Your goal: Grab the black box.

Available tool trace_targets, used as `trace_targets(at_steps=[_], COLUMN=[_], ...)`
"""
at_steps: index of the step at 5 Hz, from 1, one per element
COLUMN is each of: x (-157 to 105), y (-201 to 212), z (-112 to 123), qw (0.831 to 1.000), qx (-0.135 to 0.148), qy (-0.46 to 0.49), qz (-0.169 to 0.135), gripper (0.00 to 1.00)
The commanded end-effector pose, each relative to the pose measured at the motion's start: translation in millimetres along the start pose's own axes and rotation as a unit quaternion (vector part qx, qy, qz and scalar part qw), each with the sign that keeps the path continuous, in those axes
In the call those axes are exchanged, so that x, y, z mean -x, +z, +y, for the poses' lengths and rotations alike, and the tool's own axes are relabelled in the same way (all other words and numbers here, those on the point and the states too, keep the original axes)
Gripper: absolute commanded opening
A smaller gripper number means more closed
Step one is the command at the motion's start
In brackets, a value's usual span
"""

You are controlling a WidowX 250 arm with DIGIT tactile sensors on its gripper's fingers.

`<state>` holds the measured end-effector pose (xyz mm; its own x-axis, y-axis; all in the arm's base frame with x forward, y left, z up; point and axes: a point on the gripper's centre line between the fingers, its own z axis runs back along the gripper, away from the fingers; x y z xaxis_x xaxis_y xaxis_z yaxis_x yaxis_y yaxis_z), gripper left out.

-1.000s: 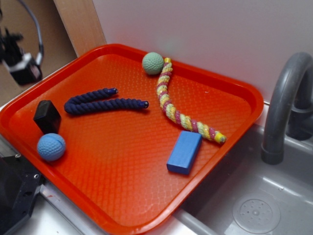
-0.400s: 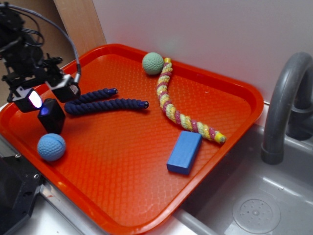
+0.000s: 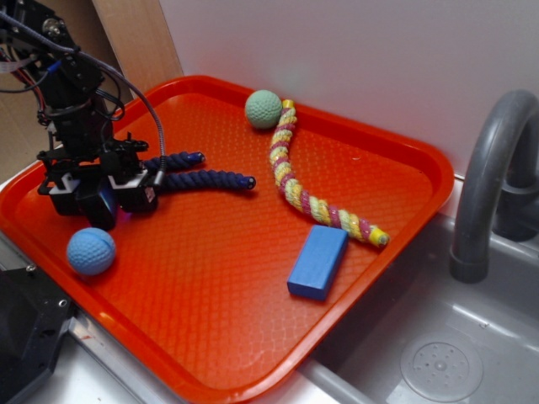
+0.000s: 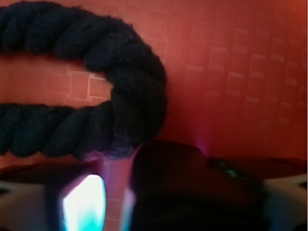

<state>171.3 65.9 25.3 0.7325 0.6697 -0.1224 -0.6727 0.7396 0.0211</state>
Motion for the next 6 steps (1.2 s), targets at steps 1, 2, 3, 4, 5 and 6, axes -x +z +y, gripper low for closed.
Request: trace_targets(at_steps=[1, 2, 3, 4, 5, 6], x=[-1, -15, -14, 0, 14, 20], y=[14, 66, 121, 170, 219, 236], z=[-5, -15, -15, -20, -34, -38], qw=[0.999, 0.989, 0.955, 0.941, 0.944, 0.949], qx=[-0.017, 0.030, 0.093, 0.095, 0.043, 0.009], qy=[-0.035, -0.130, -0.238, -0.286, -0.304, -0.305], qz=[-0.006, -0.060, -0.150, -0.156, -0.118, -0.085], gripper=[0.00, 0.00, 0.00, 0.00, 0.00, 0.00])
